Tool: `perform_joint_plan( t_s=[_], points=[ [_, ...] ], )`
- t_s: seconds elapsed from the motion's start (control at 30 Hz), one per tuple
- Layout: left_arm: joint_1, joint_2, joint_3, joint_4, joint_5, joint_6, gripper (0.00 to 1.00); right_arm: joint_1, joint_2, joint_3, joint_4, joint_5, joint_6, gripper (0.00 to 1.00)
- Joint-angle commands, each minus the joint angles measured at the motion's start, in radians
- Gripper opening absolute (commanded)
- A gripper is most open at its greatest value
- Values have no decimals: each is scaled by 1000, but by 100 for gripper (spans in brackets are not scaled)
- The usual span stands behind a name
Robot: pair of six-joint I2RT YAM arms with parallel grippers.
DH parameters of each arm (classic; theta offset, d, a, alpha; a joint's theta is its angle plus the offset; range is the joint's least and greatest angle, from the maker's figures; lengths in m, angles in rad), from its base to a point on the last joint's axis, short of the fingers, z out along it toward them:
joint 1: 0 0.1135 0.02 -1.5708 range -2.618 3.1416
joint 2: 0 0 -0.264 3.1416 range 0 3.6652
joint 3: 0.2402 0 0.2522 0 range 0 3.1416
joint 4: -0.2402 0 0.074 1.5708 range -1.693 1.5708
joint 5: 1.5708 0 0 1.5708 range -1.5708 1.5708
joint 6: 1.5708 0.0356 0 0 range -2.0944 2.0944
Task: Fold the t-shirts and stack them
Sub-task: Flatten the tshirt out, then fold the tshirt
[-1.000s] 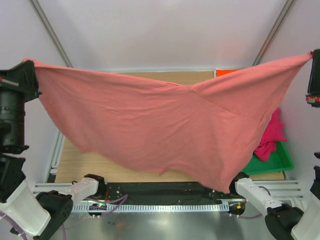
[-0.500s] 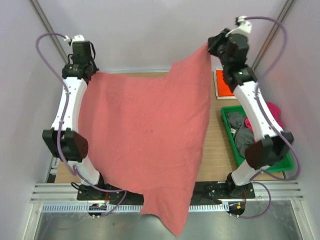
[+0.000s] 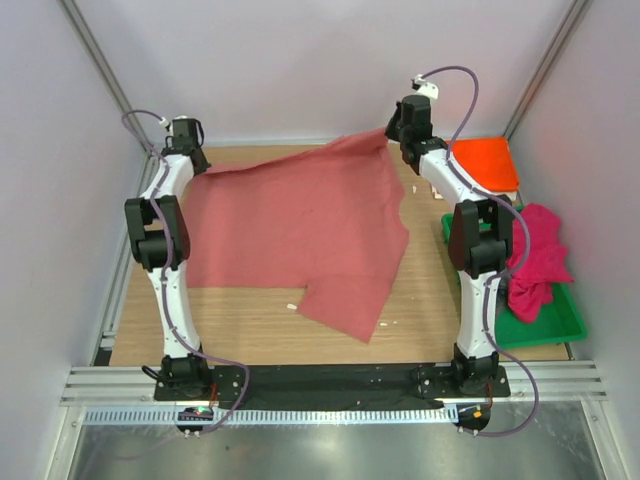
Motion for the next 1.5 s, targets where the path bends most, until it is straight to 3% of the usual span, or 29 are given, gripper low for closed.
perform_joint_plan(
  t_s=[0.0, 0.3, 0.6, 1.03, 1.2, 1.47],
  points=[
    [7, 46, 151, 64, 20, 8, 0, -10, 30, 105, 73, 21, -41, 1],
    [44, 101, 198, 80, 30, -17, 0, -10, -38, 71, -21, -7, -7, 1],
    [101, 72, 150, 67, 133, -40, 0, -9, -233, -130, -191, -5, 111, 1],
    [104, 38, 100, -16, 147, -23, 0, -9, -417, -435, -193, 5, 212, 1],
    [103, 5, 54, -65, 122, -34, 0, -10, -402, -469, -173, 21, 209, 1],
    [103, -75, -86, -71, 78, -114, 0, -15, -298, -383, -191, -1, 166, 1]
  ],
)
